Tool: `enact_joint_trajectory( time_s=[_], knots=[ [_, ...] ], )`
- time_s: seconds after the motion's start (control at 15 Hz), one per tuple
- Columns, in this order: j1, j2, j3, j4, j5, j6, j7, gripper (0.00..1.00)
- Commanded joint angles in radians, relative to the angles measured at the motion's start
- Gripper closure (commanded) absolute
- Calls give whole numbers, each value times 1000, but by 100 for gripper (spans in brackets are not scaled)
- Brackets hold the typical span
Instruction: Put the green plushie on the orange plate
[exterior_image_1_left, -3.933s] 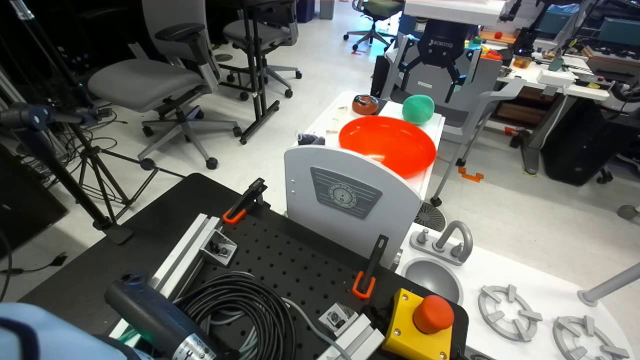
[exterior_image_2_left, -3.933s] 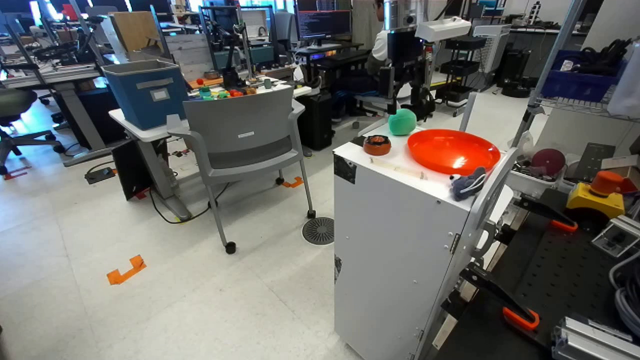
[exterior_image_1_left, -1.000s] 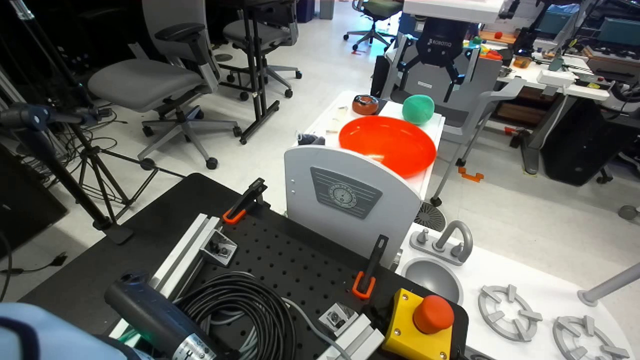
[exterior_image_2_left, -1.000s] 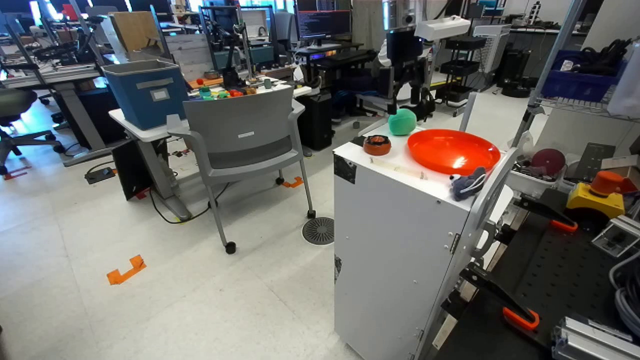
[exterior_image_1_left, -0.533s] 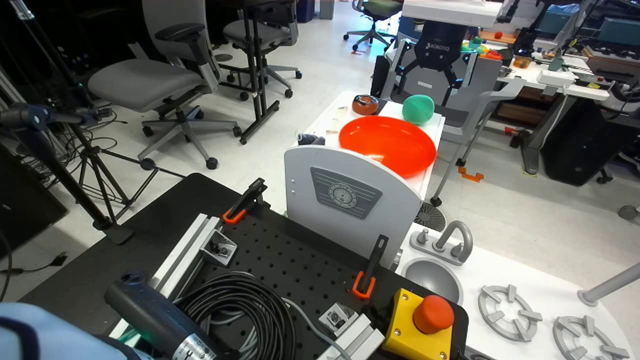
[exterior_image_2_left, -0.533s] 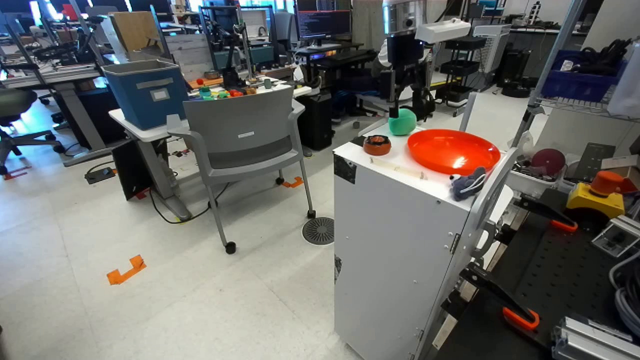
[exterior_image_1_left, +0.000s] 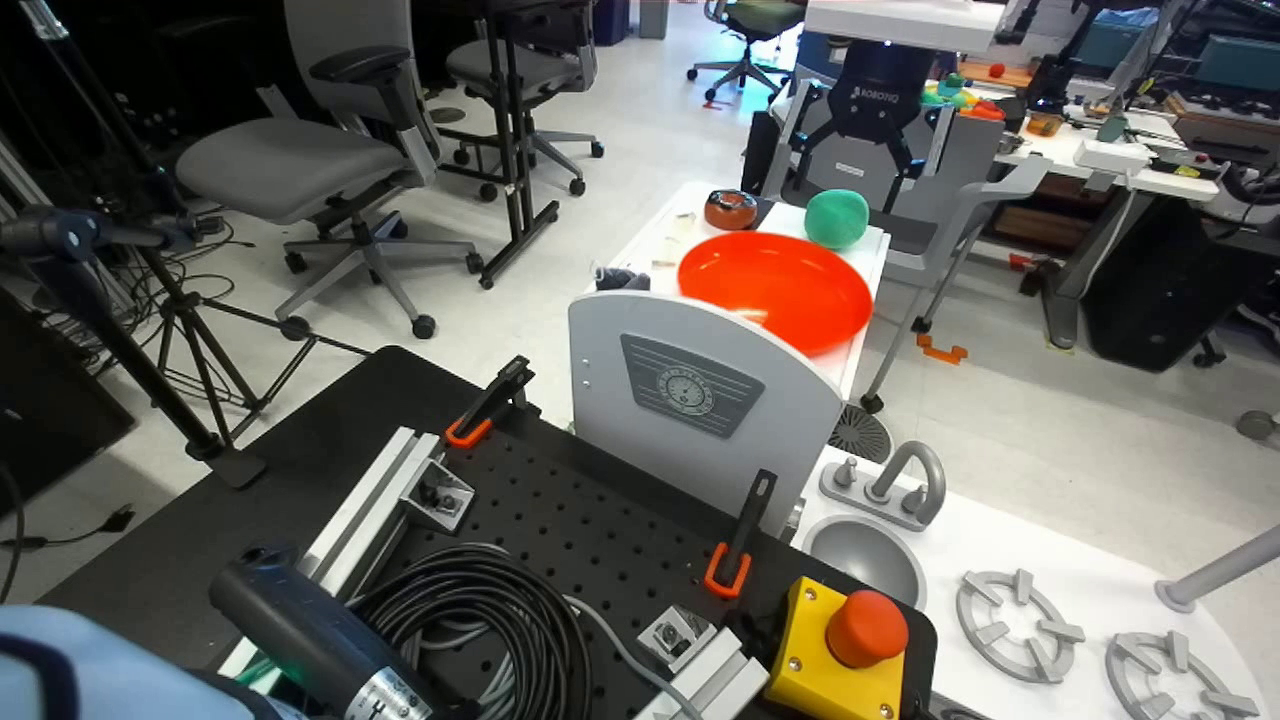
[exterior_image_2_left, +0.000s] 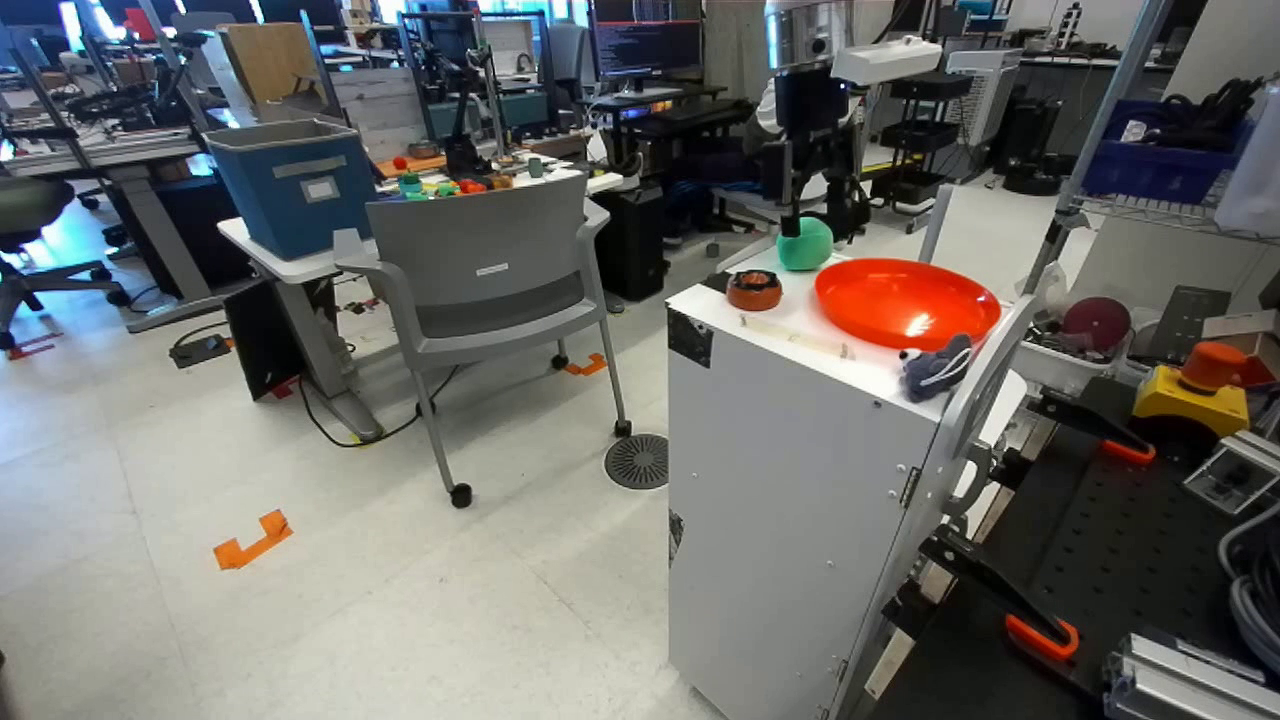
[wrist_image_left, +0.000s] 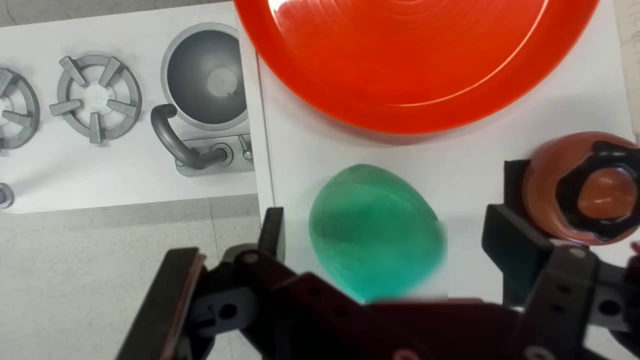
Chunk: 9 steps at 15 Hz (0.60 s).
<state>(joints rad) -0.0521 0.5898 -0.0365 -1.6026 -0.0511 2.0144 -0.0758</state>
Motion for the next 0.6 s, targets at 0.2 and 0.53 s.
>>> enact_joint_trajectory(
  time_s=[0.2, 0.53],
  knots=[
    [-7, 17, 6, 39, 3, -27, -18, 0],
    [-5, 18, 5, 43, -2, -22, -17, 51]
  ],
)
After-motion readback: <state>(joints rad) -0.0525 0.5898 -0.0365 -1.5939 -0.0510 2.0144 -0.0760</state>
